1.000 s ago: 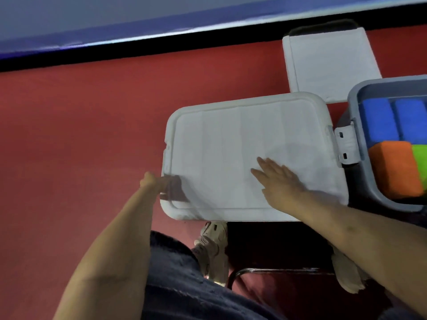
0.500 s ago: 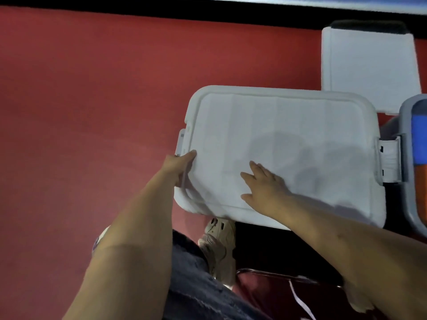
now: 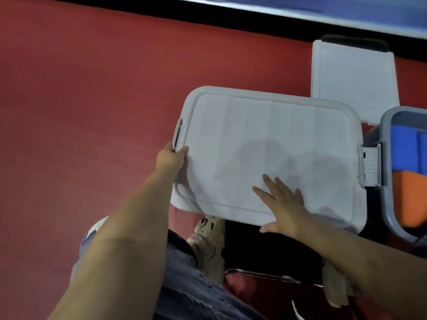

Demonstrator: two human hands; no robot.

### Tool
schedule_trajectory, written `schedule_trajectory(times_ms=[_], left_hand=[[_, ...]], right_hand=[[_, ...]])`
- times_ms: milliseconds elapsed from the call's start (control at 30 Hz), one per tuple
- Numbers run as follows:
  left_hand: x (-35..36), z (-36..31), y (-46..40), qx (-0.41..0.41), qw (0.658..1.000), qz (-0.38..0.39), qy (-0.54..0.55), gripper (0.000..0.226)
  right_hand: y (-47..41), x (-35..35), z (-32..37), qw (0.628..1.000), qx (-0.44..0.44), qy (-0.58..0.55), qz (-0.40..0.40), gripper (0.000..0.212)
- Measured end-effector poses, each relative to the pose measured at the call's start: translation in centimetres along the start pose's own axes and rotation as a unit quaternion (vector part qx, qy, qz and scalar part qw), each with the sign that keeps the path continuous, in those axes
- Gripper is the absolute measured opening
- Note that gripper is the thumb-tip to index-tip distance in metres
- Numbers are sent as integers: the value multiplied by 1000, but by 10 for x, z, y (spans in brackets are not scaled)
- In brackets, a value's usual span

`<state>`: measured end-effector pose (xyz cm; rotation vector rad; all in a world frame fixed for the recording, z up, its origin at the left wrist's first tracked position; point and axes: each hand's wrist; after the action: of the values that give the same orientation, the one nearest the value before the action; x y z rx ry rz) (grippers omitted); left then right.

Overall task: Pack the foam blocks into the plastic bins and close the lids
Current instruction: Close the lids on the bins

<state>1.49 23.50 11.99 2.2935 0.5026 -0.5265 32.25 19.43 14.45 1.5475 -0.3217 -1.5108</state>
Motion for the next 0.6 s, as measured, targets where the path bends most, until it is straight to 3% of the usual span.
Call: schedule_trajectory(times_ms=[200,467,600], left_hand=[[6,0,-11,-29,998,-25,-54,44],[11,-1,-11,-3,981,-36,-188,26],[7,-1,-19,-5,976,-46,-212,31]], right_hand=[[34,18,-60,992,123,23,21,127],[45,22,-79,994,84,56,35,119],[40,22,-76,994,83,57,42,116]])
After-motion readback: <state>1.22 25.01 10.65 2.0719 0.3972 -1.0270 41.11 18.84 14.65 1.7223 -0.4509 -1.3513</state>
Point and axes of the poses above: each hand's wrist, its own y-axis away from the middle knuckle, its own x-axis out of the palm, z = x × y, and after that the axes turned 4 degrees about z, right-handed
